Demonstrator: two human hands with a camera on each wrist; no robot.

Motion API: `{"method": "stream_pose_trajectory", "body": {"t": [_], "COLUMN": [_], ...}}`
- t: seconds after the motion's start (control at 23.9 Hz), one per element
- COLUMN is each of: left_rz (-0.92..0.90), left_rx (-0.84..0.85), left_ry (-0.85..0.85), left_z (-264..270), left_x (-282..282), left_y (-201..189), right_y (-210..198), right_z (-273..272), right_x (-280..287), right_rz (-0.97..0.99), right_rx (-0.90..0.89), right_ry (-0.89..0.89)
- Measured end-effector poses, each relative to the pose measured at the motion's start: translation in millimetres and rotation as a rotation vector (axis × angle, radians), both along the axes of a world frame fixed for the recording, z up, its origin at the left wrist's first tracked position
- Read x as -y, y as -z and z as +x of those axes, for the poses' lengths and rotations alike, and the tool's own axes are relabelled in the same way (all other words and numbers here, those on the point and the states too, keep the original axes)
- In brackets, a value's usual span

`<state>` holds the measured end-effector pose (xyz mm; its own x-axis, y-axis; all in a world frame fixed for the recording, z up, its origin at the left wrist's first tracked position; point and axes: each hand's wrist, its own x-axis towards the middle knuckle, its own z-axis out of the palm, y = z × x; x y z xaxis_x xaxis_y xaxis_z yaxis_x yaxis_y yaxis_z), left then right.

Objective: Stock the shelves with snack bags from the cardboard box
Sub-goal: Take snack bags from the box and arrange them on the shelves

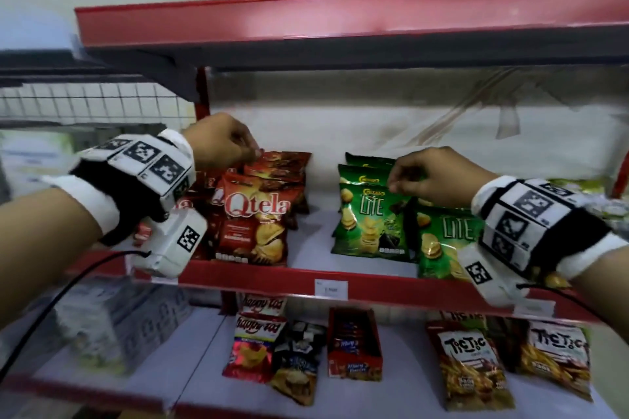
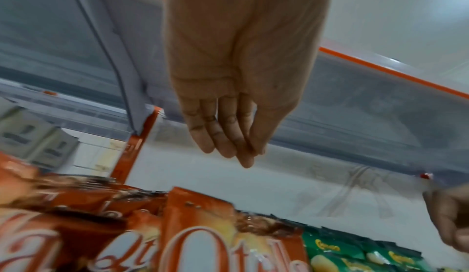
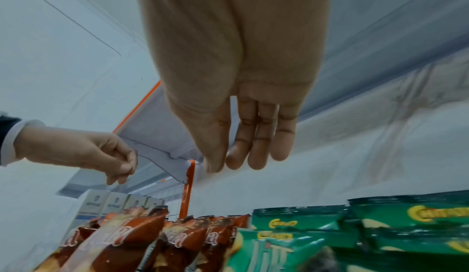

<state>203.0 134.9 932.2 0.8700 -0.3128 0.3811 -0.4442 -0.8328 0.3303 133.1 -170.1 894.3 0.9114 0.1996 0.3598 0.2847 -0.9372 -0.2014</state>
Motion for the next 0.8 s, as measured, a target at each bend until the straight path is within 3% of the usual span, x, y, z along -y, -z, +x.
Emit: {"method": "stream_pose_trajectory", "body": {"t": [0.29,0.5,0.59,0.8], "left_rz": [-0.113,-0.123,-0.053,0.323], "left_rx": [0.044,0.000,-0.039,-0.136], "left_ry": [-0.248,-0.221,-0.187,0.044], "left_z": [37,83,99,121], "left_x": [-102,-156,-168,-155], "left_y": [28,19,11,-13], "right_y": [-10,-21,-26,-52], "right_z": [45,87,103,125], "right_x": [-77,-129,-146,-159], "right_rz": [-0.004,-0.027,-0.067,-0.223], "right_rx": [0.002,-0.142,-0.173,-0.226], "right_ry": [-0.086,0.006,0.052,0.197]}}
